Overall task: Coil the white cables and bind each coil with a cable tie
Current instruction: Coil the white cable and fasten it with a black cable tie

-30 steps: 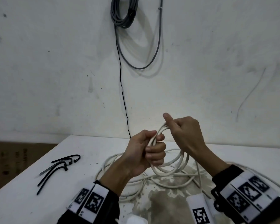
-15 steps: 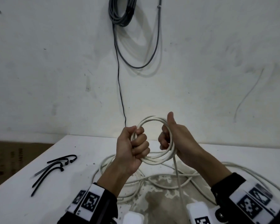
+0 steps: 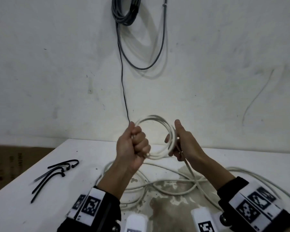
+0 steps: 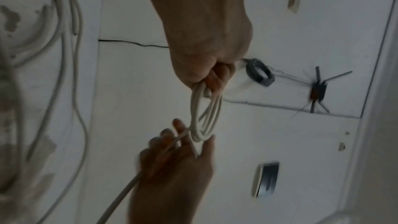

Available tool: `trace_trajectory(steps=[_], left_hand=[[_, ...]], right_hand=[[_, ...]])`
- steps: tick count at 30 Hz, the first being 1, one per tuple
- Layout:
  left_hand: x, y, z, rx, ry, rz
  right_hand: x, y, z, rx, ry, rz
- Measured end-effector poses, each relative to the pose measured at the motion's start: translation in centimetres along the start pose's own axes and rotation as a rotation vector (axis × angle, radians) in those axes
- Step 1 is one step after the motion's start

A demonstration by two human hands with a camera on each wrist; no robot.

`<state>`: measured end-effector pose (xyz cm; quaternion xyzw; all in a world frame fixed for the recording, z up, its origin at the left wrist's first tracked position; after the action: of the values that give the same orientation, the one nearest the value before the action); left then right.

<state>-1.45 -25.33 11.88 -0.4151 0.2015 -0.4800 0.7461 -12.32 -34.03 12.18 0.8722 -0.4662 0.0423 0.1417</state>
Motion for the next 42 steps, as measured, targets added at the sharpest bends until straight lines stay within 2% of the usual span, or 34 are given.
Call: trace_trajectory(steps=[3, 7, 10, 12, 14, 16, 19, 23, 26, 30, 33, 35, 38, 42], left_hand=[[1.0, 1.2, 3.9, -0.056, -0.214, 0.092], [0.6, 2.2, 7.7, 0.072, -0.51, 0.238], [-0.3, 1.5, 7.5, 0.456, -0.674, 0.28], [-1.0, 0.5, 6.0, 0.836, -0.756, 0.205], [-1.2, 0.1, 4.0, 1.158, -0.776, 0.104], [-1.0, 0.5, 2.5, 1.373, -0.739, 0.011], [-1.0, 0.9, 0.8, 1.492, -0.613, -0.097], [-1.4, 0.6, -1.0, 1.583, -0.476, -0.206], [-1.5, 0.7, -1.5, 1.354, -0.313, -0.289], [-2.0, 0.8, -2.2, 1.195, 0.004, -0.37], [-2.5, 1.2, -2.9, 0.914, 0.292, -0.409], [-2.5, 1.2, -3.1, 0.672, 0.407, -0.367], [-2.0, 1.4, -3.1, 0.524, 0.408, -0.266], [-1.3, 1.8, -2.7, 0.605, 0.284, -0.138]], right_hand=[[-1.0, -0.5, 1.7, -0.08, 0.031, -0.158], [-2.6, -1.6, 3.7, -0.47, 0.256, -0.288], [-4.0, -3.0, 2.8, -0.739, 0.542, -0.31], [-5.1, -4.0, 0.6, -0.845, 0.753, -0.297], [-5.3, -4.4, -1.4, -0.897, 0.866, -0.283], [-4.8, -3.8, -3.2, -0.876, 0.886, -0.237], [-3.8, -1.7, -5.2, -0.704, 0.841, -0.141], [-3.1, -1.0, -5.9, -0.552, 0.693, -0.211], [-2.2, -0.4, -5.1, -0.518, 0.592, -0.251], [-1.8, -0.1, -3.1, -0.534, 0.534, -0.251], [-2.8, -2.0, -1.7, -0.305, 0.435, -0.369], [-3.3, -3.0, -1.2, -0.114, 0.293, -0.361], [-3.3, -3.5, -0.5, -0.153, 0.177, -0.227], [-3.4, -3.4, -0.5, -0.248, 0.14, -0.072]])
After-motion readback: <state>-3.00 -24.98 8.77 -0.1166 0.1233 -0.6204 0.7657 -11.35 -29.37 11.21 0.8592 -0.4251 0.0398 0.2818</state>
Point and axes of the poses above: each hand's wrist, its own x-axis towards the middle knuckle, its own y-axis out of the back of the hand, z = x × y, the point moved 7 cm from there along x, towards the middle knuckle, and after that the axes turned 3 degrees about z, right-handed, at the moved point
